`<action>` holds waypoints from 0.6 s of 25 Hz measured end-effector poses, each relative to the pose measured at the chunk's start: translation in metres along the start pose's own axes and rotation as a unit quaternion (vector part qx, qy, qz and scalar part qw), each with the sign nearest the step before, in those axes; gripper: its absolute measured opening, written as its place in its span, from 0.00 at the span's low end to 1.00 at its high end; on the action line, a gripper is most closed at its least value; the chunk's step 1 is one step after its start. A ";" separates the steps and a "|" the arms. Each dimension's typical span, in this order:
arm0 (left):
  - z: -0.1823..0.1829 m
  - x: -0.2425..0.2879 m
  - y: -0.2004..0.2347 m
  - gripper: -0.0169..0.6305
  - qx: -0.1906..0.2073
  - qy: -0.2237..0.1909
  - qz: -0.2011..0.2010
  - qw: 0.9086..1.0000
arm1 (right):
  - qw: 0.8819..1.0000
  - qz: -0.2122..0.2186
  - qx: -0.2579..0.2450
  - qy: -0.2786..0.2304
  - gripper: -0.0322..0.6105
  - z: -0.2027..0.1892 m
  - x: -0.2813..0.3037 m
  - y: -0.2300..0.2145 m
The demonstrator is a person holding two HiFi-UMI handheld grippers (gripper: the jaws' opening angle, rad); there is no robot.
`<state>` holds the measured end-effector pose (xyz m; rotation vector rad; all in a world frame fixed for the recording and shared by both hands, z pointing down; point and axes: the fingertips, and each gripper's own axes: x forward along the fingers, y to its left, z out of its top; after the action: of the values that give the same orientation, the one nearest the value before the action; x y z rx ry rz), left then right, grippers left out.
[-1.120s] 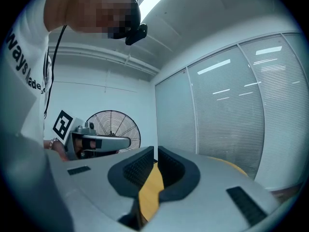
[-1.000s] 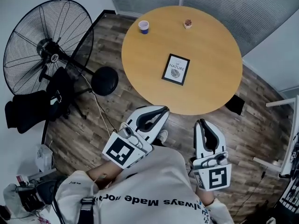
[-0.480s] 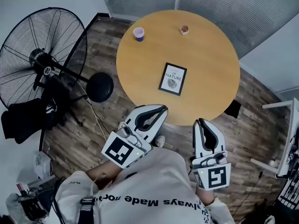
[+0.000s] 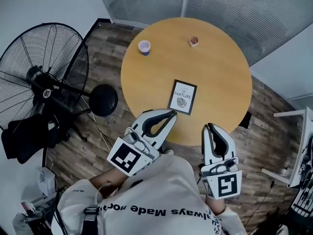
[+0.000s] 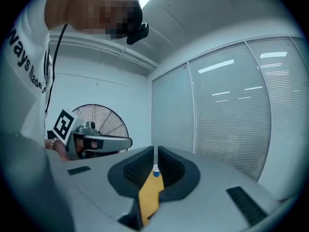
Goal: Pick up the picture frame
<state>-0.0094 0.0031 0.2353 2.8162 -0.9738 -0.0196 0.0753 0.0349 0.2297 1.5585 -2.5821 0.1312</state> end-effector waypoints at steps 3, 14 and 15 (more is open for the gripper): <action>0.005 0.006 0.022 0.08 -0.005 -0.003 -0.006 1.000 | 1.000 -0.006 -0.002 0.002 0.13 0.003 0.023 -0.002; 0.002 0.029 0.074 0.08 -0.018 0.007 -0.034 0.999 | 0.999 -0.039 0.003 0.009 0.13 0.003 0.077 -0.011; 0.001 0.032 0.076 0.08 -0.020 0.010 -0.035 0.999 | 0.999 -0.042 0.003 0.011 0.13 0.001 0.079 -0.013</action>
<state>-0.0309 -0.0753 0.2478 2.8070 -0.8614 -0.0200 0.0508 -0.0402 0.2406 1.6551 -2.4975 0.1487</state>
